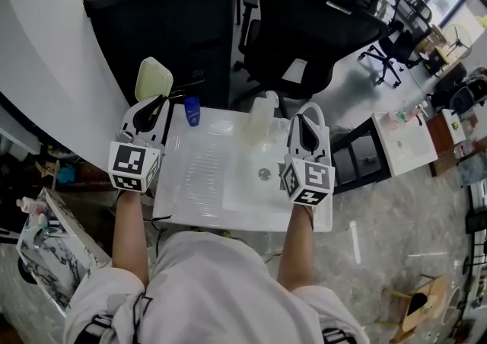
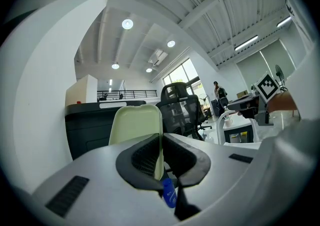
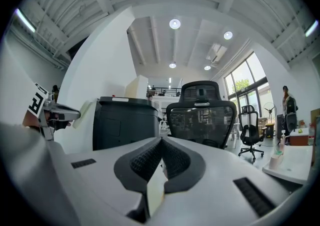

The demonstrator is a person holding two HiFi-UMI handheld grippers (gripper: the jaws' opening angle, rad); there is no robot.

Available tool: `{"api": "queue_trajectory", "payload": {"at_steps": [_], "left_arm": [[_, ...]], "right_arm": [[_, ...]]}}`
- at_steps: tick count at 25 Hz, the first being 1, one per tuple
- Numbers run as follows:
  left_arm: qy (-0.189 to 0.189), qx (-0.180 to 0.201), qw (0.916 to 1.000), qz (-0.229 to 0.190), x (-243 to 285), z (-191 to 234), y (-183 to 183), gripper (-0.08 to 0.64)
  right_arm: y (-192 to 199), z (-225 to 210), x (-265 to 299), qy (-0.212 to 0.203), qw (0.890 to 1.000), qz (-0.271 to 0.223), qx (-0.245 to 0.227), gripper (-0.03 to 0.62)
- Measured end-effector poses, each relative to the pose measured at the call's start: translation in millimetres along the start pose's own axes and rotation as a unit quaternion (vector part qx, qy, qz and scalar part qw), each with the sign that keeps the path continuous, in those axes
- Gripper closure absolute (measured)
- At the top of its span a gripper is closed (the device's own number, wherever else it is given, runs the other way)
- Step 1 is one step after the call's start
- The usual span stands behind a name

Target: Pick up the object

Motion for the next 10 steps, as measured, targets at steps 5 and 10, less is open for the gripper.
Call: {"api": "queue_trajectory", "payload": {"at_steps": [5, 10], "left_arm": [[0.0, 0.004, 1.0, 0.006, -3.3, 1.0, 4.5, 0.522], [0.0, 0.004, 1.0, 0.0, 0.2, 1.5, 0.9, 0.522]], "right_arm": [[3.8, 2.9, -2.5, -0.001, 1.0, 0.003, -0.001, 0.586], [1.6, -0.9, -1.7, 0.002, 1.0, -0.001, 0.001, 0.586]]}}
Point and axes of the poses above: the fingertips, and each gripper's own axes: x forward along the fingers, z to its left, y out of its underside, the point moved 5 cm from there along -x, backward along the fingers, and after that the axes turned 1 degree about -y, right-handed, at the moved point
